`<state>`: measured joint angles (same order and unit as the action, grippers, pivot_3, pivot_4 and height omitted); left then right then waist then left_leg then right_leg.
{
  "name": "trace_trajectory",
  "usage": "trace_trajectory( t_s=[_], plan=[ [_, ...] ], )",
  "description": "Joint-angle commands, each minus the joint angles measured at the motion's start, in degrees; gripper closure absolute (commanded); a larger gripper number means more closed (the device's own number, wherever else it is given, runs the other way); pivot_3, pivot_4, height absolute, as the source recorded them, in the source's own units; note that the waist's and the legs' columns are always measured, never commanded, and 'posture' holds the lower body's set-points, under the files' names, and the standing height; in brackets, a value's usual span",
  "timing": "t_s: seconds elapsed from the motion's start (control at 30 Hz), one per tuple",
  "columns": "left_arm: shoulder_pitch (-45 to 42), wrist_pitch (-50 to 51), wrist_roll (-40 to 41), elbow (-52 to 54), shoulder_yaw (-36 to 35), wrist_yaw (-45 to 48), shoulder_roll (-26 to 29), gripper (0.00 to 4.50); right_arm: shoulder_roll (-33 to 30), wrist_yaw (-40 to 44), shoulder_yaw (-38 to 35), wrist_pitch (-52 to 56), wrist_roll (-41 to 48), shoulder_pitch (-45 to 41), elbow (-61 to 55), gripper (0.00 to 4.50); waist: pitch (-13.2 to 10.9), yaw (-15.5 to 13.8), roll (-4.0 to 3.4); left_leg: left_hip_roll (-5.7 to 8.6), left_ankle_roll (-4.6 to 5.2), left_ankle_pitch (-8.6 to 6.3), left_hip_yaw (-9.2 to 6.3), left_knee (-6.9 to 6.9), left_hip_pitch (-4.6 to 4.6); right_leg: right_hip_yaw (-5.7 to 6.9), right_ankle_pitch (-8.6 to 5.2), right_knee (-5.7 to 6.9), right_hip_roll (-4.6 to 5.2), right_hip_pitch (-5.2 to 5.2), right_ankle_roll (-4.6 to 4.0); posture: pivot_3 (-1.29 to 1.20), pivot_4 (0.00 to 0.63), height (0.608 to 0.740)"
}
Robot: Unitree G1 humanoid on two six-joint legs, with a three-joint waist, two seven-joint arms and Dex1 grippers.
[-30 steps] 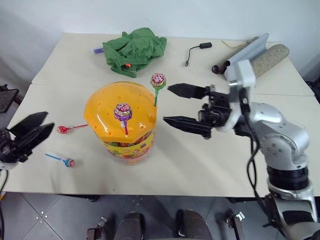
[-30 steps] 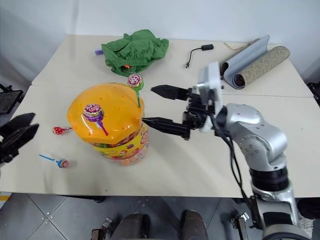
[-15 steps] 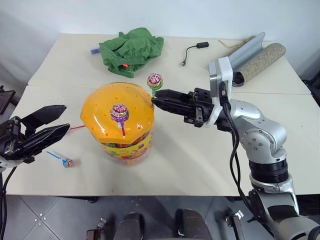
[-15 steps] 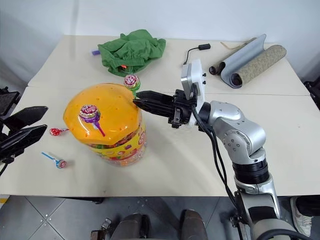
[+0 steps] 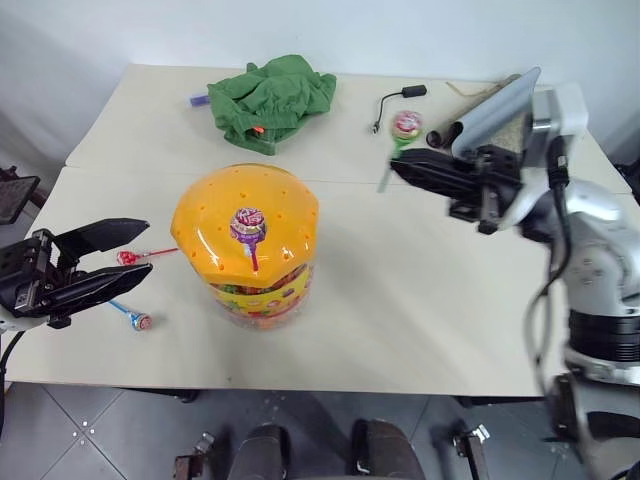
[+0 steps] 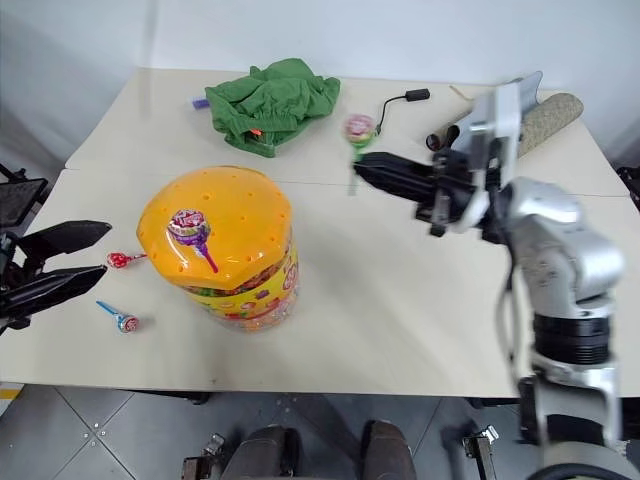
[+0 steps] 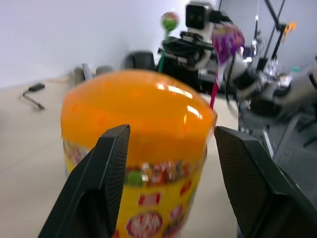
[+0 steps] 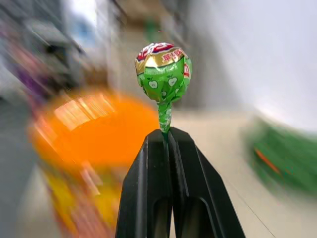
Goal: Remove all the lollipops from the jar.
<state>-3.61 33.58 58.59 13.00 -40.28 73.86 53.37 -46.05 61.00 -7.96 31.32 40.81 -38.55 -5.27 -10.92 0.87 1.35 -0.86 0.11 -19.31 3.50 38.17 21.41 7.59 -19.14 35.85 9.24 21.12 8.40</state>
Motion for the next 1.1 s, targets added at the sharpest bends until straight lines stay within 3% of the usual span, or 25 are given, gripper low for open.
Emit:
trace_trajectory(
  t_s=[0.03, 0.13, 0.23, 0.33, 0.57, 0.7, 0.83, 1.1],
  plan=[
    [1.1, -2.3, -2.3, 0.2, -0.3, 4.8, 2.6, 1.61, -7.6, 2.3, 1.9, -0.7, -8.3, 3.8, 3.6, 4.47, 0.0, 0.0, 0.00, -0.03, 0.00, 0.00, 0.20, -0.02, 0.01, -0.01, 0.00, 0.00, 0.00, 0.05, 0.00, 0.00, 0.150, 0.740],
    [1.7, -4.3, -4.3, -0.8, 0.7, 7.9, 3.3, 1.61, -13.1, 4.1, 6.3, -6.3, -17.7, 10.3, 8.6, 4.47, 0.0, 0.1, 0.00, -0.04, 0.00, 0.00, 0.40, -0.03, 0.04, -0.03, 0.00, 0.00, 0.00, 0.13, 0.00, 0.00, 0.150, 0.740],
    [1.8, -5.5, -5.0, -1.7, 0.6, 8.8, 2.4, 1.61, -12.9, 6.6, 6.6, -12.7, -20.3, 14.7, 11.8, 4.47, 0.0, 0.5, -0.02, -0.06, -0.01, 0.00, 0.45, -0.02, 0.04, -0.04, 0.00, -0.01, 0.00, 0.14, 0.00, 0.00, 0.150, 0.740],
    [2.6, -6.0, -5.3, -1.8, 0.1, 8.1, 1.3, 1.61, -12.3, 9.7, 5.6, -15.8, -20.1, 17.9, 15.0, 4.01, -0.1, 0.8, -0.23, -0.07, -0.01, 0.01, 0.42, -0.01, 0.06, -0.08, 0.00, -0.01, 0.01, 0.17, 0.00, 0.00, 0.150, 0.740],
    [3.5, -6.9, -5.3, -1.6, -1.5, 5.1, -0.6, 1.61, -6.5, 21.0, 1.3, -19.6, -7.7, 14.8, 8.2, 1.80, -0.1, 0.7, -0.25, -0.11, -0.01, 0.01, 0.20, 0.08, 0.04, -0.12, 0.00, 0.01, 0.01, 0.16, 0.00, 0.00, 0.150, 0.740],
    [4.8, -5.9, -4.0, -0.5, -3.1, 2.9, -1.8, 1.61, -1.2, 19.3, 3.2, -14.1, -0.6, 7.6, -1.3, 1.80, -0.2, 0.8, -0.30, -0.15, -0.01, 0.01, 0.06, 0.08, 0.01, -0.15, 0.00, 0.03, 0.00, 0.17, 0.00, 0.00, 0.150, 0.740],
    [6.2, -5.9, -3.8, -1.0, -3.7, 2.1, -3.0, 1.61, 9.7, 15.5, 9.1, -7.2, 5.7, -4.5, -7.9, 1.80, -0.2, 0.9, -0.32, -0.42, -0.04, 0.02, 0.04, 0.08, -0.01, -0.17, 0.00, 0.10, -0.06, 0.21, -0.01, 0.00, 0.150, 0.740],
    [7.8, -4.3, -3.1, -1.1, -3.5, 2.0, -2.6, 1.61, 23.0, 13.1, 18.6, -7.2, -1.1, -17.3, -2.3, 1.80, -0.1, 0.2, -0.23, -0.03, 0.03, -0.06, -0.22, 0.28, 0.18, -0.07, 0.02, 0.19, 0.03, 0.21, 0.01, 0.00, 0.150, 0.740]
  ],
)
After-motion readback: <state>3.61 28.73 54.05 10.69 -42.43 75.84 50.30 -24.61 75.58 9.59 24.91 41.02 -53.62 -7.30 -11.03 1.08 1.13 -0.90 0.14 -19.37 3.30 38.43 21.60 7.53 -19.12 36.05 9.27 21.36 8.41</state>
